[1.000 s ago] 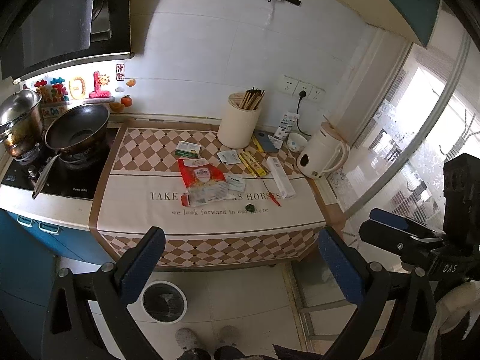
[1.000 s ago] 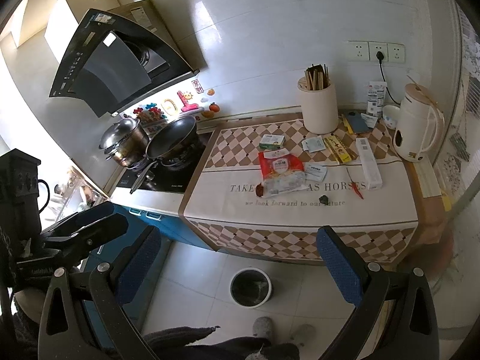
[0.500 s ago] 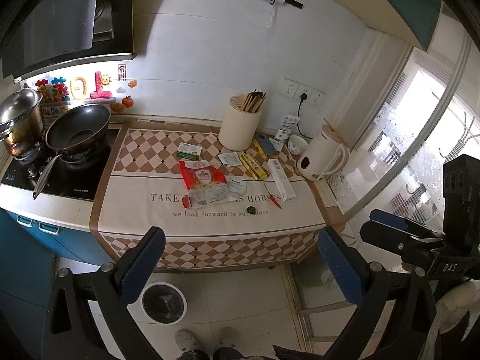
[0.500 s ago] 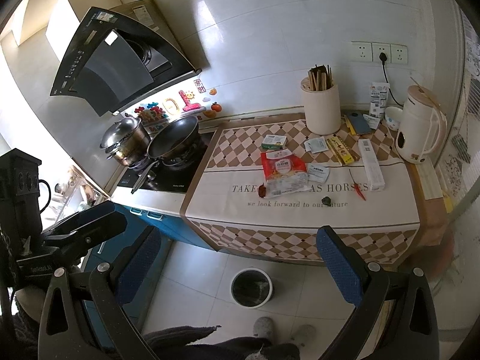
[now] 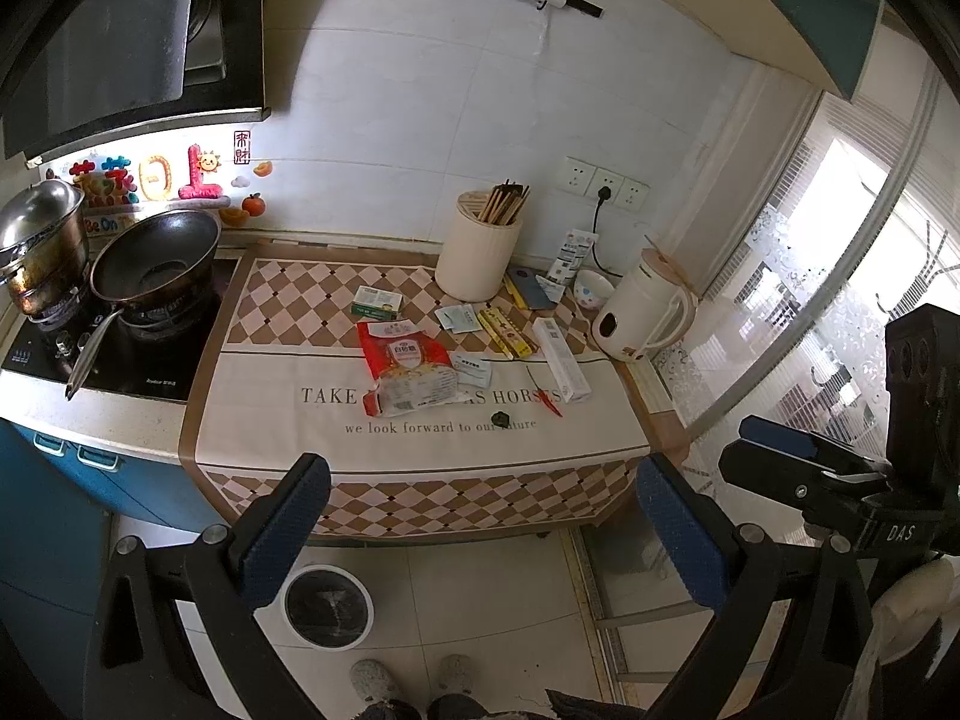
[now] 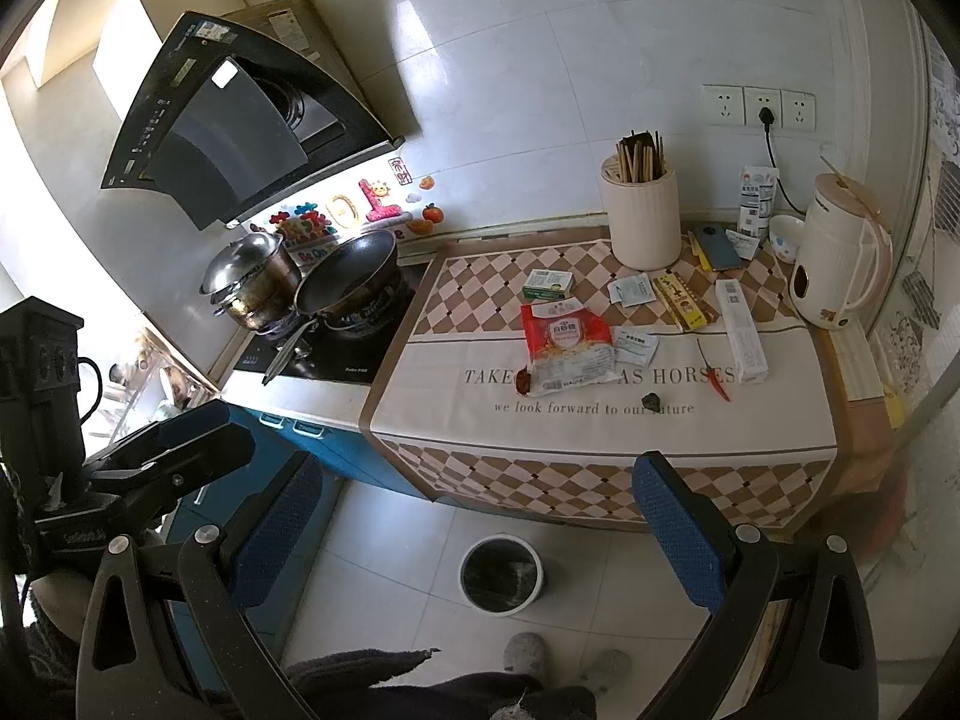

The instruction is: Collect trash

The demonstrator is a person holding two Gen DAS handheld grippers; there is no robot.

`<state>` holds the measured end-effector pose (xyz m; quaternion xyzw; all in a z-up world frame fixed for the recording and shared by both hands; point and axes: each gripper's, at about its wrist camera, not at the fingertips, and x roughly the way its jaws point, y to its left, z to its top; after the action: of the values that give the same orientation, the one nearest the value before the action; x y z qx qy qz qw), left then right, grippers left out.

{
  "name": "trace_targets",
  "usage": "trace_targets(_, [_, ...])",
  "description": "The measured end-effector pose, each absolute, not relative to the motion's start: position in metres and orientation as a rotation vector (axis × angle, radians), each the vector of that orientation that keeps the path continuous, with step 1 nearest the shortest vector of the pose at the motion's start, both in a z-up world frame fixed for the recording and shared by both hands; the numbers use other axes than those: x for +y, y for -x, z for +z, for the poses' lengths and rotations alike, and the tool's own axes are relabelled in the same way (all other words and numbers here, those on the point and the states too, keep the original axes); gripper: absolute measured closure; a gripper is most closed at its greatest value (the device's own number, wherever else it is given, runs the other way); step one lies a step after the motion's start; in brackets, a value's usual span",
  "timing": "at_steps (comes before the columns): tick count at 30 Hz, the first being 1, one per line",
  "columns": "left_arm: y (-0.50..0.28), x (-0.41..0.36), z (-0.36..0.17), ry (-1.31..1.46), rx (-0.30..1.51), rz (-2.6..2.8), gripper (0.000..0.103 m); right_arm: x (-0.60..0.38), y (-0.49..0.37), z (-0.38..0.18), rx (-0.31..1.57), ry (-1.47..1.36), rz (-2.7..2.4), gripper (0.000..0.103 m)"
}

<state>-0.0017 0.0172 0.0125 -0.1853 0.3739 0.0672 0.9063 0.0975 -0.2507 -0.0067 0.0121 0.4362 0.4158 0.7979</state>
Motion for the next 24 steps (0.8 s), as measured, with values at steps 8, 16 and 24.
trace_targets(8, [0.002,0.0174,0.0125,0.382,0.771,0.139,0.0,-0.2491,-0.0971,-0.0058,0.935,-0.026,0.892,0.0])
trace_targets(16, [0.0026,0.0178,0.012,0.382,0.771,0.137,0.0,-0.2461,-0.0963,-0.0046,0.937,-0.021,0.893,0.0])
trace_targets(24, [0.002,0.0194,0.0124,0.383,0.771,0.133,0.0,-0.2442,-0.0955,-0.0053,0.938,-0.021,0.891,0.0])
